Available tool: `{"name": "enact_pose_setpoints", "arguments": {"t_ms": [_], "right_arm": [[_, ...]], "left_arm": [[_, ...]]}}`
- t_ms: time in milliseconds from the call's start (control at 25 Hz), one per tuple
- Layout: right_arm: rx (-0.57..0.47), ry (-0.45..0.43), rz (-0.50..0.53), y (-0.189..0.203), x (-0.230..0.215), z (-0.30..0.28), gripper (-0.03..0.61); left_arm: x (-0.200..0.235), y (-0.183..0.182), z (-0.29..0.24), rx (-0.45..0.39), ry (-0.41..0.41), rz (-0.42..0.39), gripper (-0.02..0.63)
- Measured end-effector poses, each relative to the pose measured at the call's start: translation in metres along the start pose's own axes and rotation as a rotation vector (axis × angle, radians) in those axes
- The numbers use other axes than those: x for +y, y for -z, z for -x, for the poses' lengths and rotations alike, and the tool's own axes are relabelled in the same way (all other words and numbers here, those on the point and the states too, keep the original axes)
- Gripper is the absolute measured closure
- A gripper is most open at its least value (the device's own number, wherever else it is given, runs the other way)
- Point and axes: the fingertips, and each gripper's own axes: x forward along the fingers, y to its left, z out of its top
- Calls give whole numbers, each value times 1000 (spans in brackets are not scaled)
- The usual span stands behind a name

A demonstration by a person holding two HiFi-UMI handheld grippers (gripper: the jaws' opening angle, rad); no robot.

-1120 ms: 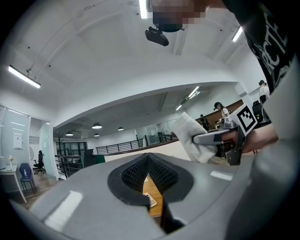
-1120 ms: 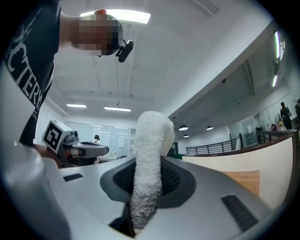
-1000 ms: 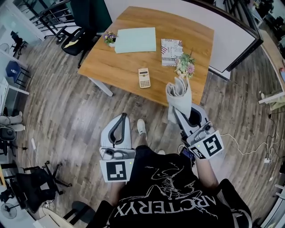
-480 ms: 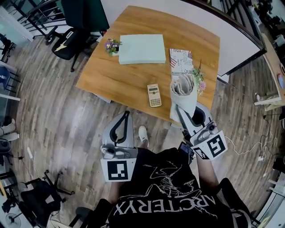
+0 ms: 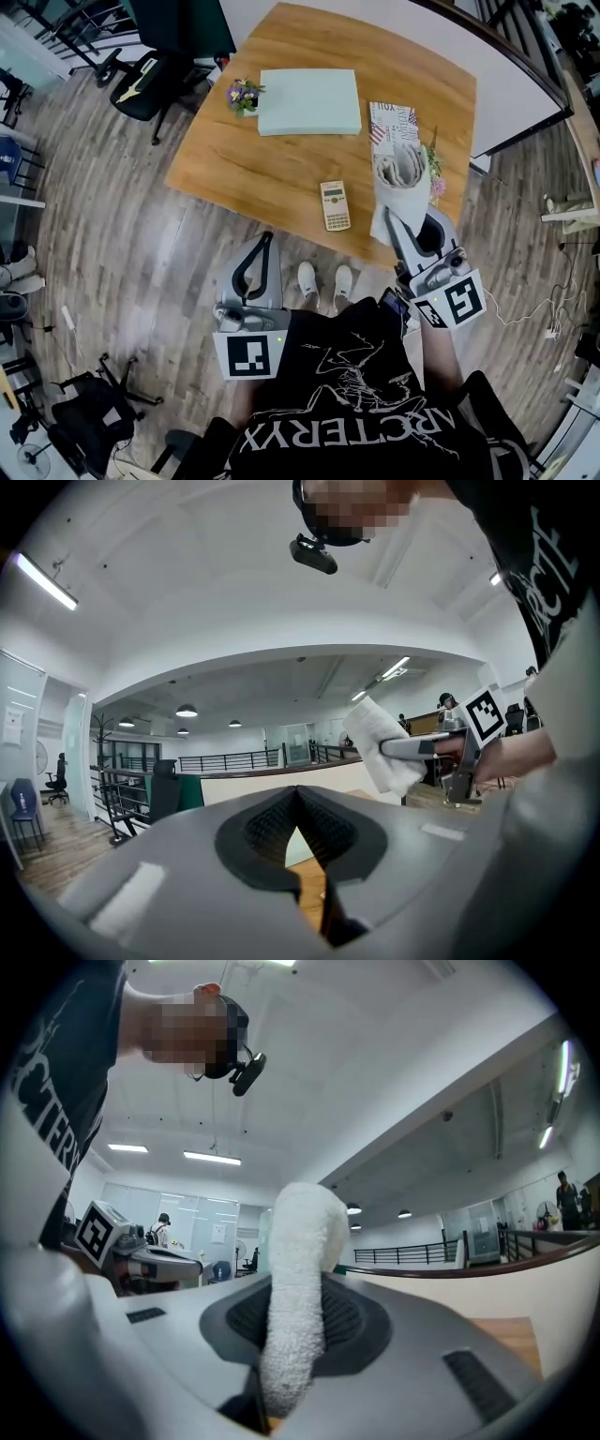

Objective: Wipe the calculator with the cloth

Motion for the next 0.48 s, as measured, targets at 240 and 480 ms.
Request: {"name": "enact_pose_setpoints", "arguments": {"t_ms": [240, 480], "right_arm": [[50, -57, 18, 20, -9, -8, 488], [467, -233, 290, 144, -13, -36, 488]], "left_arm": [[-7, -11, -11, -10, -20, -17, 604], [-20, -16, -10, -1, -46, -29, 604]]}}
